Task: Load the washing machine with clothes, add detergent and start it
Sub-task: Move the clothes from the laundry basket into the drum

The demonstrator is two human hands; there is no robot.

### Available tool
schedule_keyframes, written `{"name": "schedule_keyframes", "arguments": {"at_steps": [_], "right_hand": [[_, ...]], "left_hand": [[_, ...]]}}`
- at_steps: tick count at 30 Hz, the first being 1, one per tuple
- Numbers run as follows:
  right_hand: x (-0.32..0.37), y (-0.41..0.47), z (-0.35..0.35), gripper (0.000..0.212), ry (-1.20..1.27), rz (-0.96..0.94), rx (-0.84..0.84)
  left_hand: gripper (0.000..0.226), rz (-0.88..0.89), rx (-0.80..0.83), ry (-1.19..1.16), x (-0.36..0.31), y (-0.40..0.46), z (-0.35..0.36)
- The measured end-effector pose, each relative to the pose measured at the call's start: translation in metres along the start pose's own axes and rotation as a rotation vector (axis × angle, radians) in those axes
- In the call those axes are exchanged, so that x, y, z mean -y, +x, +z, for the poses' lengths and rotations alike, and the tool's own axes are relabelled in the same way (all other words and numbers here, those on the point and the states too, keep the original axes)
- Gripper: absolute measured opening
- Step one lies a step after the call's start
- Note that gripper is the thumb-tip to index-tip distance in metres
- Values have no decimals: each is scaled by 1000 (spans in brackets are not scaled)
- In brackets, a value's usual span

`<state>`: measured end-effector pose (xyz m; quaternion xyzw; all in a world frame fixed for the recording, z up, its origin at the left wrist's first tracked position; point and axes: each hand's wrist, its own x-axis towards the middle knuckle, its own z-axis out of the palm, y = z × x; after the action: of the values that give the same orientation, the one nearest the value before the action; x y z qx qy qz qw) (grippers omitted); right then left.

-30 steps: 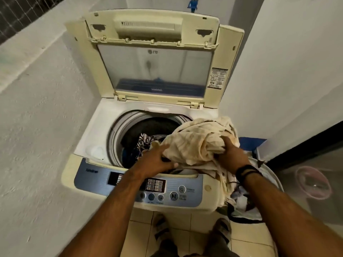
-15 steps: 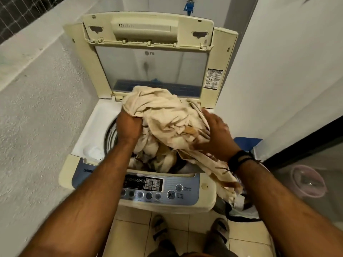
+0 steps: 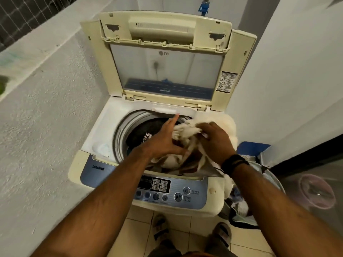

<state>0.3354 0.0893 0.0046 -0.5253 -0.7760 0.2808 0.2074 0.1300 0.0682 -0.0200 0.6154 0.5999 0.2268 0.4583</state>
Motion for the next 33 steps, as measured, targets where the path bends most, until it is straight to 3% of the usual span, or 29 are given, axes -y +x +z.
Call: {"name": "schedule_keyframes", "arguments": {"at_steps": [2, 4, 6, 7, 9, 10, 11, 13, 15, 17, 20, 22, 25, 27, 29, 31, 33], "right_hand": [[37, 8, -2, 29, 177, -230, 0], [53, 9, -9, 46, 385, -292, 6], [41, 10, -15, 75, 423, -208, 22], [25, 10, -17, 89, 299, -135, 24], [-19, 8, -14, 113, 37, 146, 65], [-42, 3, -9, 120, -27, 326, 127], [-62, -5, -2, 124, -69, 464, 211], [-89, -23, 15, 116, -41, 552, 298], [-99, -31, 30, 79, -6, 526, 208], [-95, -24, 36, 40, -200, 473, 127], [-70, -8, 22, 33, -437, 451, 115], [-49, 5, 9, 30, -376, 398, 70], [11, 25, -6, 17, 128, 190, -2], [58, 35, -16, 12, 563, 73, 80], [89, 42, -23, 22, 777, 6, 213], [97, 48, -25, 44, 604, -105, 225], [78, 53, -20, 67, 159, -162, 217]], "left_hand": [[111, 119, -69, -81, -13, 5, -3], [77, 156, -233, -100, -19, 6, -17], [58, 148, -472, -174, -17, 2, -36], [53, 143, -625, -196, -12, 0, -46], [53, 74, -900, -198, 2, -5, -63], [57, 18, -960, -195, 9, -8, -70], [63, -32, -931, -169, 14, -9, -75], [73, -144, -632, -9, 26, -12, -82], [69, -283, -287, 170, 31, -18, -75], [67, -350, -178, 197, 34, -21, -64], [66, -287, -199, 197, 34, -17, -49], [69, -265, -221, 196, 34, -13, -47], [88, -176, -182, 91, 31, -10, -48], [100, -55, -99, -56, 24, -8, -46], [71, 64, -105, -244, 13, -8, -43], [41, 85, -376, -272, 1, -11, -45], [39, 19, -658, -109, 5, -11, -53]]}}
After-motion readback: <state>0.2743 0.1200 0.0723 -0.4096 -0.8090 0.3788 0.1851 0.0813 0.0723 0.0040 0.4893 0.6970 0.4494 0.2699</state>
